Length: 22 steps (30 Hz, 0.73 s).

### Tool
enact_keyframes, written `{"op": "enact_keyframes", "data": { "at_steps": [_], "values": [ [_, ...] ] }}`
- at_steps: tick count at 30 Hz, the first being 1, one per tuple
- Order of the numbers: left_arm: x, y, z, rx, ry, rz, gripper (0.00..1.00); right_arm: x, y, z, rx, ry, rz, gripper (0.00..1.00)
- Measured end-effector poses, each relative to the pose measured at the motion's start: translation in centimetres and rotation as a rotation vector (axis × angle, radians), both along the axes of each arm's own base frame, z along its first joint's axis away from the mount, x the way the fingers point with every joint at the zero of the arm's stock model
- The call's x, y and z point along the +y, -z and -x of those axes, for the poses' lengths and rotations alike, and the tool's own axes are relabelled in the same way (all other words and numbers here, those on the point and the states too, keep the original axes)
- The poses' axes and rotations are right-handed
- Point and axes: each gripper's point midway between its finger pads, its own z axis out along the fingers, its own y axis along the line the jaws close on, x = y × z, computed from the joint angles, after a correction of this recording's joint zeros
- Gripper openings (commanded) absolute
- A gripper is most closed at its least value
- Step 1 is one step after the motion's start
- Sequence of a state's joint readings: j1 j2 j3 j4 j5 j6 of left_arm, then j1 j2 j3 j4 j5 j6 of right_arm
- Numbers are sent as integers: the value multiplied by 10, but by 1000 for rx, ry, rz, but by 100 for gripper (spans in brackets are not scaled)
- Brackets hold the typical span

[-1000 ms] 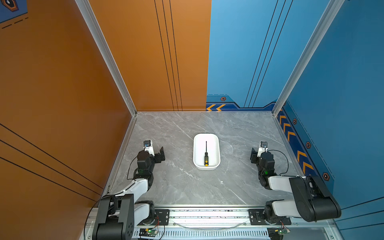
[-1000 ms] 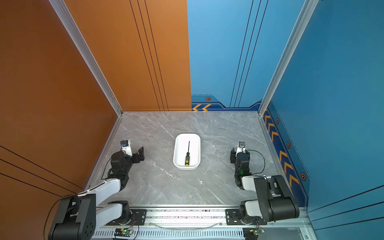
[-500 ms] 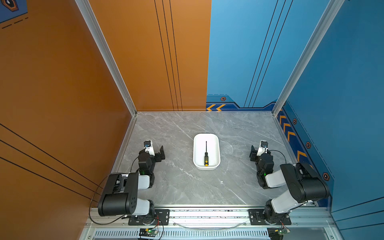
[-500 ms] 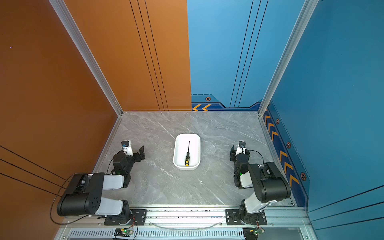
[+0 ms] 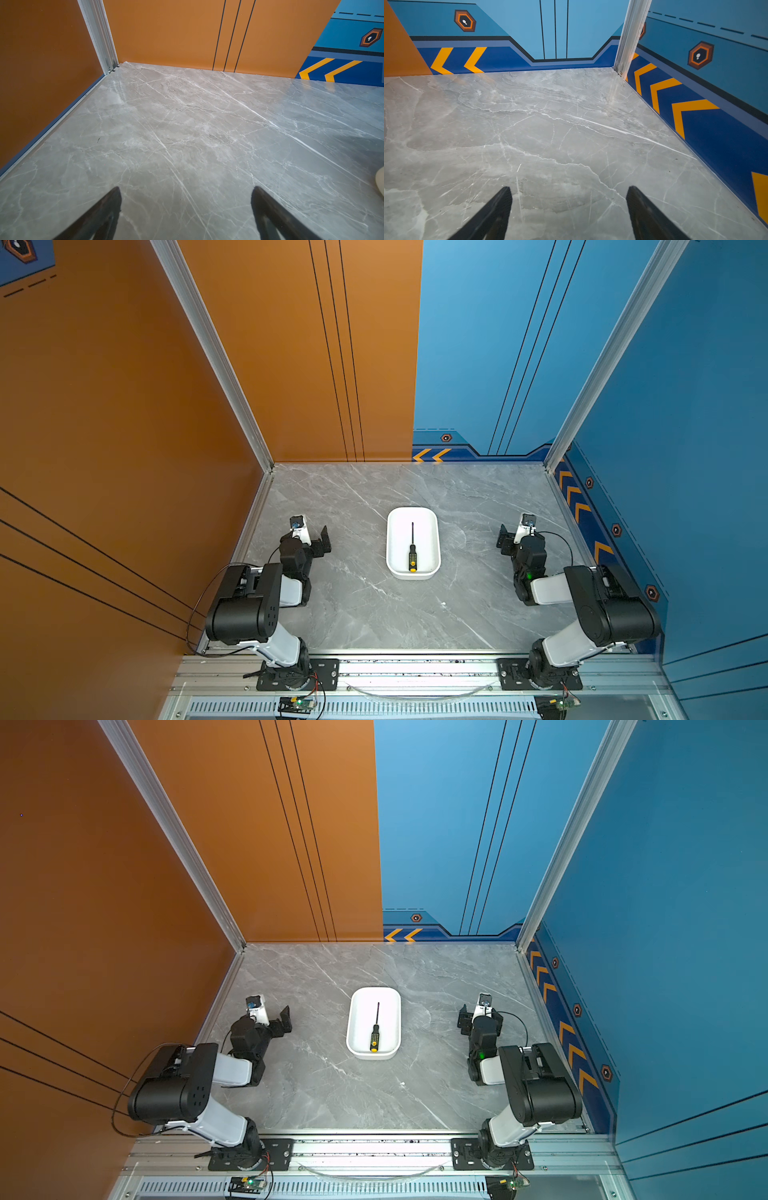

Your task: Put the screwdriver in the bin

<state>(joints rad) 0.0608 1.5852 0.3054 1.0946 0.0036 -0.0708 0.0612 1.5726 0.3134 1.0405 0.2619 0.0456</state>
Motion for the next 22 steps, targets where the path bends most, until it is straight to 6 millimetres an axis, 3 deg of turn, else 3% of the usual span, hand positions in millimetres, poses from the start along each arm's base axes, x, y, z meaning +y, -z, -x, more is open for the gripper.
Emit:
{"op": "enact_keyframes", "data": {
  "at_steps": [4, 5, 22],
  "values": [
    [-6, 2, -5, 23, 17, -11, 98, -5, 2, -2, 17, 17, -14, 91],
    [-7, 3, -5, 29, 20, -13, 98, -5, 3, -2, 22, 18, -16, 100],
    [-13, 13, -3, 83, 62, -34, 98, -4, 7, -2, 39, 11, -29, 100]
  ]
}}
